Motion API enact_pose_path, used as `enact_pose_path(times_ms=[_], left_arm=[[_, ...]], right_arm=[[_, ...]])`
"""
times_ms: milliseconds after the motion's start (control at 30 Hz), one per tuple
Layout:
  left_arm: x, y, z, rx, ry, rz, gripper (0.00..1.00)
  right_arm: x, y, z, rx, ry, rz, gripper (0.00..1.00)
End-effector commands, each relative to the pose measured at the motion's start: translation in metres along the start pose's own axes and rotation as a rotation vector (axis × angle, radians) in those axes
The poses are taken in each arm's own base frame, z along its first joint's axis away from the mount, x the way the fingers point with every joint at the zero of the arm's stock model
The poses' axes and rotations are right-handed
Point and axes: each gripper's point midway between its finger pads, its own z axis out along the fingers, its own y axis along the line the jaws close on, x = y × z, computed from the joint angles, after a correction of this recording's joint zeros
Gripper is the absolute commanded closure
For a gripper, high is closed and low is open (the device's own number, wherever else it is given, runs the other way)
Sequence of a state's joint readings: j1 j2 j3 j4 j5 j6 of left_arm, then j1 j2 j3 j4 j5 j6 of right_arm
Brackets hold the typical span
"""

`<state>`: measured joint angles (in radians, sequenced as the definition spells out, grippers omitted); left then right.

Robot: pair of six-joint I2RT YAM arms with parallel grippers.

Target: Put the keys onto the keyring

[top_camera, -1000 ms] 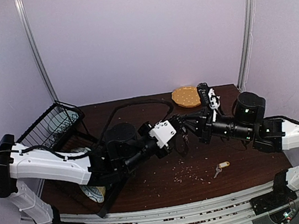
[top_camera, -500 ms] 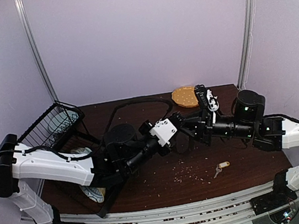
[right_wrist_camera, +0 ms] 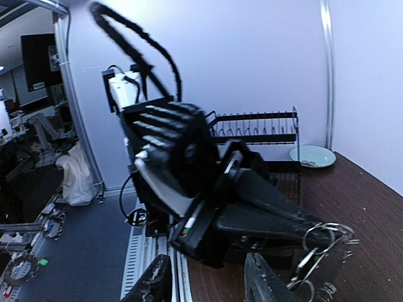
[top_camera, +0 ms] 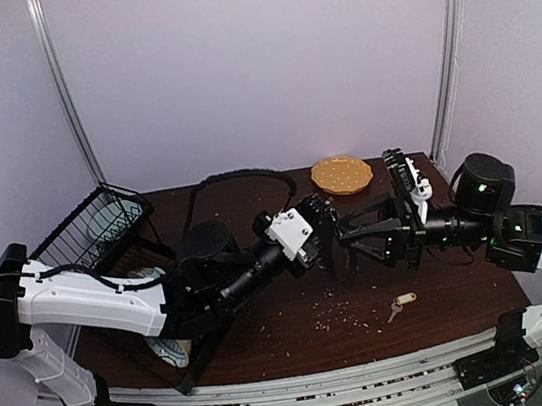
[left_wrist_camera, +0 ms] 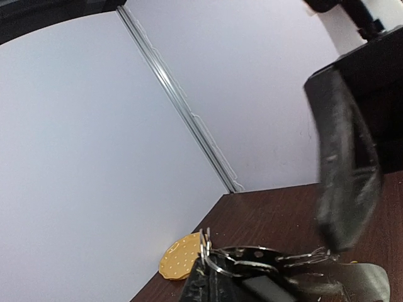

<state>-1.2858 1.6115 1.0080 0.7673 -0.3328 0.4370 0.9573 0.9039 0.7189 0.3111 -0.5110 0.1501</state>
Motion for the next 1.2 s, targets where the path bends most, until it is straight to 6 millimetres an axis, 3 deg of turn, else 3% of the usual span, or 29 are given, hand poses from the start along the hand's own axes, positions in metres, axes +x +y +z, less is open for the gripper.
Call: enact_pose_path(times_ms=[0,167,267,400,600,733,1167], left_arm=[[-0.039,0.030,-0.009,-0.034,-0.155,-0.099,1.00],[-0.045,0.023,-0.023,0.050,-0.223,-0.127,1.00],[-0.055,0.014,-0.036,0.138,-0.302,-0.145,1.00],[-0.068,0.005,-0.049,0.227,-0.380,-0.148,1.00],[-0.075,-0.001,-0.054,0.277,-0.412,-0.167,1.00],[-0.076,-0.003,-0.056,0.292,-0.422,-0.172,1.00],[-0.079,-0.008,-0.059,0.331,-0.436,-0.168,1.00]], right_arm=[[-0.019,0.031,-0.012,-0.159,0.008,-0.062,0.60],[-0.029,0.018,-0.022,-0.122,0.020,-0.108,0.61],[-0.036,-0.003,-0.026,-0.059,0.015,-0.138,0.68],[-0.028,-0.014,-0.013,-0.067,0.087,-0.155,0.72],[-0.021,0.006,0.000,-0.190,0.113,-0.185,0.65],[-0.023,0.012,-0.002,-0.204,0.092,-0.201,0.76],[-0.024,0.008,0.007,-0.211,0.060,-0.173,0.86]])
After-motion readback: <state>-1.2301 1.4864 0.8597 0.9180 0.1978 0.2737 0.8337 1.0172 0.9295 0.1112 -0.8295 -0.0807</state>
